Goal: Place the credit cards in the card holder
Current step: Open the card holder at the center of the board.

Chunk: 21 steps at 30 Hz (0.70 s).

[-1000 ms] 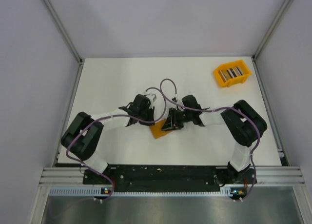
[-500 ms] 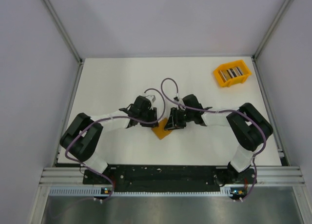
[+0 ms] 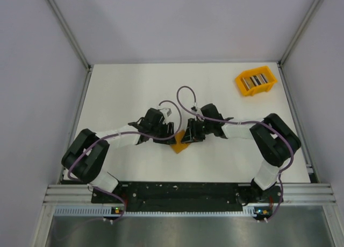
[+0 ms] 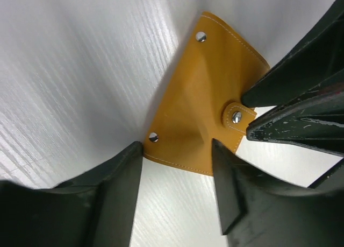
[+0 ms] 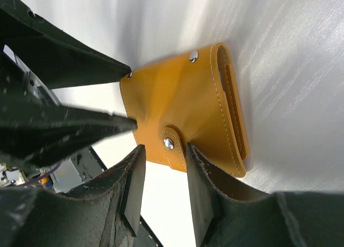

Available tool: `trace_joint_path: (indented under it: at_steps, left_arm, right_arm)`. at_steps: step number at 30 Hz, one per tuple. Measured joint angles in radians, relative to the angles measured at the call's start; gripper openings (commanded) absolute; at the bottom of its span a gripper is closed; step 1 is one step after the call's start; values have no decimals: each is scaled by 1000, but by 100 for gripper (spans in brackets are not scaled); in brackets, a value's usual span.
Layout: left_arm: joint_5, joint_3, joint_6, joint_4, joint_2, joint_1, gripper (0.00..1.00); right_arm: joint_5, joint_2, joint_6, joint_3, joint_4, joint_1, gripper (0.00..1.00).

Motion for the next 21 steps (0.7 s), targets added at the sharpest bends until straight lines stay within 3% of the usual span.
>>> trace_joint_path:
  at_steps: [6,10,21]
  left_arm:
    - [-34,4,0,-9,15,15,26]
    - [-49,5,-8,-16,16,16,2]
    - [-57,16,-34,-37,19,16,0]
  right_arm:
    - [-1,0,1,0,0,-1,37]
    - [-4,0,2,0,3,-1,37]
    - [-12,0,-3,-2,5,-1,34]
